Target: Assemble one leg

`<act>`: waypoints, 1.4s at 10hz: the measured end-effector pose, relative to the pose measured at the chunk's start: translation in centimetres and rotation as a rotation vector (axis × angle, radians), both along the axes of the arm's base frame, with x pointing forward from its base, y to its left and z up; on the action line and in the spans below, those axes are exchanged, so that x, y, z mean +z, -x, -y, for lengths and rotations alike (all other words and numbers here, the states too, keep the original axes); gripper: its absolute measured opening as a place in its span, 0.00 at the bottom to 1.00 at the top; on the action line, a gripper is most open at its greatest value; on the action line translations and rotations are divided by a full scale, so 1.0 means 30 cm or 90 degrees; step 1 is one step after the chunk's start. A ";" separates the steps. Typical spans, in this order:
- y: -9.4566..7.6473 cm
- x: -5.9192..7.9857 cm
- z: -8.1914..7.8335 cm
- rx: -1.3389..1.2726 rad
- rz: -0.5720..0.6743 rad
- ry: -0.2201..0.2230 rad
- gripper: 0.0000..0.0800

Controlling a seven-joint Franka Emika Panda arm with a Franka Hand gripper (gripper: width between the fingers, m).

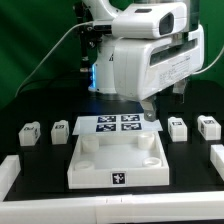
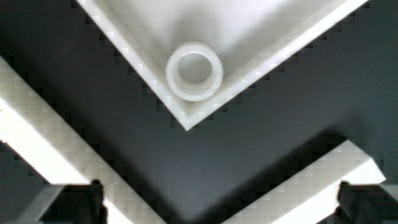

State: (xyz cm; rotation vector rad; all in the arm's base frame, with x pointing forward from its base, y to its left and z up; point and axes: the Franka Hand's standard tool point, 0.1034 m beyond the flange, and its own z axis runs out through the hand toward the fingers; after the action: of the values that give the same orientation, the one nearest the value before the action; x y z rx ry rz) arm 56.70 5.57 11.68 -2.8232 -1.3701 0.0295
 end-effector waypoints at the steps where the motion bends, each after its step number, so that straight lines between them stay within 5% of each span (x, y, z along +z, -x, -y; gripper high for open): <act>1: 0.000 -0.001 0.000 0.000 0.000 0.000 0.81; 10: 0.005 -0.006 -0.002 0.027 0.002 -0.001 0.81; 14: 0.140 -0.098 -0.016 0.296 0.045 0.005 0.81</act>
Offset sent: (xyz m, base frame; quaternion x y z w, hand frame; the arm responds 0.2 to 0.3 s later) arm 0.0000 0.0000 0.0000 0.0000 0.0000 0.0000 1.0000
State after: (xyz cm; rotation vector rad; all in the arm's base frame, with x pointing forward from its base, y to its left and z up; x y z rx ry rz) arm 52.49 6.04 8.76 -2.4632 -2.0101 -0.0642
